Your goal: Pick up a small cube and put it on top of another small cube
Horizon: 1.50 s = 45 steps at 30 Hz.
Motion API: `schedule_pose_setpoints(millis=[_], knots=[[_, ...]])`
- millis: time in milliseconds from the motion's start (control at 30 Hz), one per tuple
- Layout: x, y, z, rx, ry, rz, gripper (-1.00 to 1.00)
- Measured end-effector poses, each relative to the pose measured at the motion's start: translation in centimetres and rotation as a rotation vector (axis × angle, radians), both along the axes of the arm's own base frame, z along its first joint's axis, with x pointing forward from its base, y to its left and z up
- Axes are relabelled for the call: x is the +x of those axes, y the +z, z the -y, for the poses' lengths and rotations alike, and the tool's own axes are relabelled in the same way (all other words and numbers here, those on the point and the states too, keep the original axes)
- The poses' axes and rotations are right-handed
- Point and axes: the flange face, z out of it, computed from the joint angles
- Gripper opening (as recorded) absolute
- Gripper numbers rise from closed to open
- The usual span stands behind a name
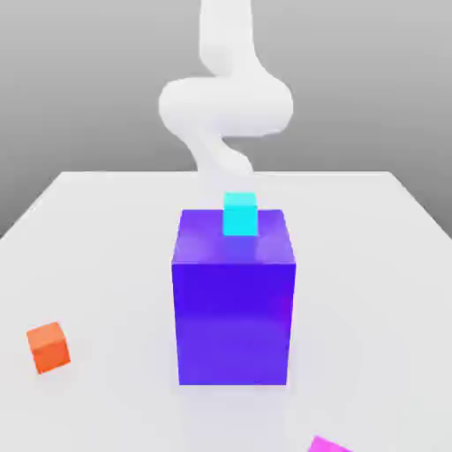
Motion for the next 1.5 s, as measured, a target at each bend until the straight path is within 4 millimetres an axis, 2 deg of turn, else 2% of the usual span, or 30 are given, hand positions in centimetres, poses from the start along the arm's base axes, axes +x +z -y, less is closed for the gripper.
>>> schedule_pose_setpoints(millis=[133, 267, 400, 533, 667, 800, 1000, 1133, 1167, 1333, 1367, 1433, 1500], knots=[[5.0, -5.1, -1.1, -0.032, 0.131, -0.097, 0.00], [9.1, -10.8, -2.6, -0.068, 0.254, -0.186, 0.00], [12.4, -16.9, -4.5, -0.109, 0.375, -0.271, 0.00], [14.7, -23.5, -6.4, -0.157, 0.494, -0.354, 0.00], [16.0, -30.3, -8.8, -0.214, 0.620, -0.434, 0.00], [16.6, -37.2, -10.0, -0.275, 0.729, -0.513, 0.00], [15.8, -47.3, -11.5, -0.384, 0.902, -0.631, 0.00], [15.7, -53.5, -11.7, -0.404, 0.932, -0.650, 0.00], [15.6, -54.8, -11.7, -0.404, 0.933, -0.651, -1.00], [15.6, -54.8, -11.7, -0.404, 0.934, -0.653, -1.00], [15.6, -55.4, -11.7, -0.404, 0.934, -0.653, -1.00], [15.6, -54.0, -11.7, -0.405, 0.935, -0.653, -1.00], [15.6, -51.4, -11.7, -0.405, 0.935, -0.653, -1.00]])
